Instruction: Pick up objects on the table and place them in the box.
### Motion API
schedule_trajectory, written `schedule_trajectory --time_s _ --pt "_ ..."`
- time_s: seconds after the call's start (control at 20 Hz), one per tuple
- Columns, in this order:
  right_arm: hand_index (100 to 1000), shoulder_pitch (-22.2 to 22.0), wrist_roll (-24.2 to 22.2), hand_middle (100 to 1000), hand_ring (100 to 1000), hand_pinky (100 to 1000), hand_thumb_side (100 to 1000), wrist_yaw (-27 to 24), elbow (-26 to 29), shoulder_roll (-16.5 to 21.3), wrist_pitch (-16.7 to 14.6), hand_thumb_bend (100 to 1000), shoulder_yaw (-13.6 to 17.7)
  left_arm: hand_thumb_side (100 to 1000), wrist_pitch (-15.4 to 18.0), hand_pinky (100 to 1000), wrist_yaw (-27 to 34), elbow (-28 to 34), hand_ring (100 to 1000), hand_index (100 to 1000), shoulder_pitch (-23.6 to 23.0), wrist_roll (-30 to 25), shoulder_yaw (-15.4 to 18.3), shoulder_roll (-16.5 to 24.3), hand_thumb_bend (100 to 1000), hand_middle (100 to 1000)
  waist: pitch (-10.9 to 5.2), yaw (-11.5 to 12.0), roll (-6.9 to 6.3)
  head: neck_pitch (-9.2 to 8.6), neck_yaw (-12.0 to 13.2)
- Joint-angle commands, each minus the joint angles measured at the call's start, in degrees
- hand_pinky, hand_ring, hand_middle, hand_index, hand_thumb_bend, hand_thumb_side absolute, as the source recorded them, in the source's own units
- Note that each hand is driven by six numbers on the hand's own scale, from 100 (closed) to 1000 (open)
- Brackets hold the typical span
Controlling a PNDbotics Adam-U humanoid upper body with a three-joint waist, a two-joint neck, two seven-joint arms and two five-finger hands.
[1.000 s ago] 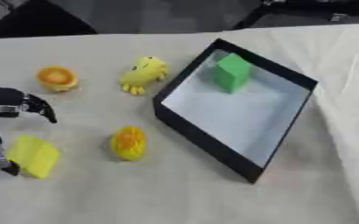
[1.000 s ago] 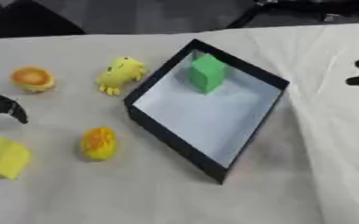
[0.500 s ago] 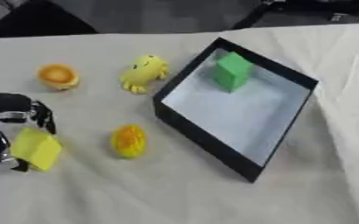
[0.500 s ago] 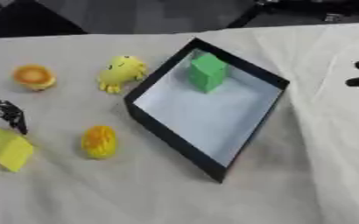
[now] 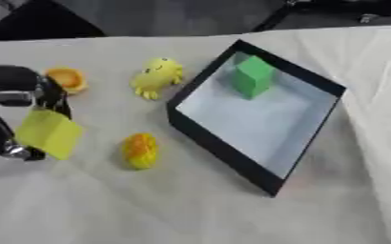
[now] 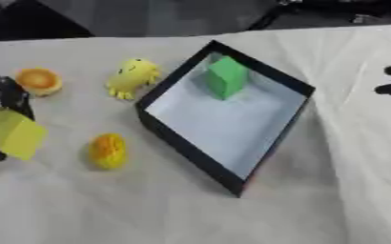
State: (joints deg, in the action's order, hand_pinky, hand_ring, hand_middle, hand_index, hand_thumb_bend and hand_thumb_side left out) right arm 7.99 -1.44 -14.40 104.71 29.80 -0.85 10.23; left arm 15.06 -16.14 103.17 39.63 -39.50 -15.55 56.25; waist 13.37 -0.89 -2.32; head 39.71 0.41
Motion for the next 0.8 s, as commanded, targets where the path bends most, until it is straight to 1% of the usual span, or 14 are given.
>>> schedule_trajectory --time_s 0.05,0.15,0.2,0.35,0.4,0.45,0.65,0.8 --pt "873 0.25 0.19 747 674 879 590 0.00 0.62 2.00 -0.25 100 0.76 100 -2.36 598 3.18 2.89 543 595 4.09 -0.70 0.96 0.50 224 526 -0.86 0.08 -0.65 -0.06 -0.70" --pt "873 0.29 0.26 747 674 878 586 -0.10 0.69 2.30 -0.39 100 0.82 100 -3.28 597 4.17 2.25 536 591 7.80 -1.99 -0.18 -2.25 208 519 -1.09 0.10 -0.63 -0.16 -1.32" --pt "873 0.34 0.28 747 674 878 583 -0.16 0.73 2.41 -0.46 100 0.82 100 -3.67 599 4.64 1.58 533 591 9.74 -2.60 -0.75 -4.12 186 516 -1.20 0.07 -0.60 -0.18 -1.70" --pt "873 0.55 0.28 747 674 878 580 -0.35 0.78 2.57 -0.59 100 0.78 100 -4.56 606 5.28 -1.43 537 597 15.05 -4.36 -2.34 -9.55 171 518 -1.40 -0.12 -0.50 -0.37 -2.45" --pt "873 0.63 0.29 747 675 878 578 -0.40 0.79 2.62 -0.61 100 0.79 100 -4.68 608 5.20 -2.39 537 597 16.61 -4.85 -2.70 -11.24 100 516 -1.44 -0.20 -0.49 -0.42 -2.62" --pt "873 0.73 0.35 747 675 878 578 -0.46 0.80 2.67 -0.64 100 0.83 100 -4.71 608 5.01 -3.37 537 595 18.12 -5.20 -2.90 -12.98 164 515 -1.47 -0.25 -0.50 -0.42 -2.76" --pt "875 1.71 0.67 750 679 878 569 -0.99 1.13 3.07 -0.88 100 0.96 100 -4.33 610 2.52 -7.96 536 596 22.85 -5.89 -3.54 -19.56 165 515 -1.50 -0.79 -0.66 -0.44 -2.66" --pt "877 2.77 1.92 755 687 879 568 -1.64 1.46 3.56 -1.09 100 1.28 100 -3.97 617 0.19 -11.37 536 615 24.31 -5.86 -3.76 -24.58 122 519 -1.39 -1.29 -0.75 -0.59 -2.44"
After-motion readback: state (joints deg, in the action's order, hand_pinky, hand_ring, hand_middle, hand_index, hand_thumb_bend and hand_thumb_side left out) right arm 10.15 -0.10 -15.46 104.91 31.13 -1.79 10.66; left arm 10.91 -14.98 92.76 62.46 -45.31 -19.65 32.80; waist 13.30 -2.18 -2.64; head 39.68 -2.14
